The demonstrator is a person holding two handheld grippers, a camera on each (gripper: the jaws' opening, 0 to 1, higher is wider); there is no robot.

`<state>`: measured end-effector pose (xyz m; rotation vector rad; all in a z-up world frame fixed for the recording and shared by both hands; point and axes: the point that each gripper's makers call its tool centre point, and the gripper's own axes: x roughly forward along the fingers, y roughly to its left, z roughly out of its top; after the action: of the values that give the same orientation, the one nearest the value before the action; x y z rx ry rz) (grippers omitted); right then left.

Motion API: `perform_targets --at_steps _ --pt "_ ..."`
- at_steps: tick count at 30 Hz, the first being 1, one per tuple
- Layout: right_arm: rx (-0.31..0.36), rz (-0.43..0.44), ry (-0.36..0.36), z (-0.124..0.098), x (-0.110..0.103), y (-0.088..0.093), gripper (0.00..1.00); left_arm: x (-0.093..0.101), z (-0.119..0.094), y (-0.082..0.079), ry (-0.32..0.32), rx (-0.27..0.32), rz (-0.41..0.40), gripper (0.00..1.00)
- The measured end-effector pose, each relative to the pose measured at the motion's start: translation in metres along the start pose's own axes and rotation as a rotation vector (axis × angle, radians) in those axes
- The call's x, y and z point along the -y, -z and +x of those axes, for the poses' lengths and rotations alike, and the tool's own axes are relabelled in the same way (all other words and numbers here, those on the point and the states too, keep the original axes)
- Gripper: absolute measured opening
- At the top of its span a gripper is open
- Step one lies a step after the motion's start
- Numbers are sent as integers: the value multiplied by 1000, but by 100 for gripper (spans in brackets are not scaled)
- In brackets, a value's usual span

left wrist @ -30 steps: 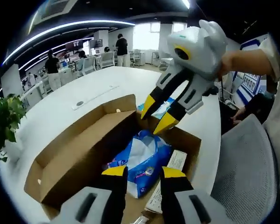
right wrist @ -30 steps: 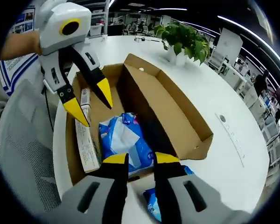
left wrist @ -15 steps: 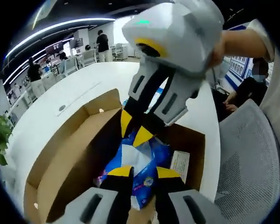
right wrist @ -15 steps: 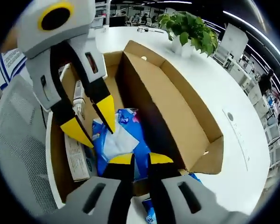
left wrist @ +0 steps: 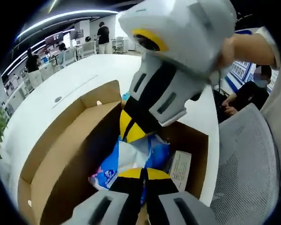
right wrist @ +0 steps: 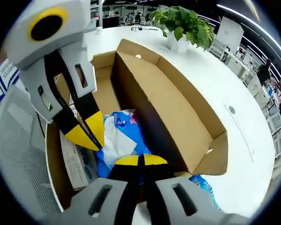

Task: Operate the shoe box by opening the lid, removing the specified soft item, and placing it in the target area until the item is outside and the box remains undamaged.

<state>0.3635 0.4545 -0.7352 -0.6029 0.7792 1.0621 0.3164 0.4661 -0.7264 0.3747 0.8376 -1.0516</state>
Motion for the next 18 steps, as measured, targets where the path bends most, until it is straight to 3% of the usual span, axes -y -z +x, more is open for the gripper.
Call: perform_targets --at_steps 9,18 --pt "65 14 -6 -11 -4 -16 0 1 -14 1 -23 12 -34 0" --pt "134 10 -3 -31 -7 -33 0 -1 -37 -13 -77 66 -37 0"
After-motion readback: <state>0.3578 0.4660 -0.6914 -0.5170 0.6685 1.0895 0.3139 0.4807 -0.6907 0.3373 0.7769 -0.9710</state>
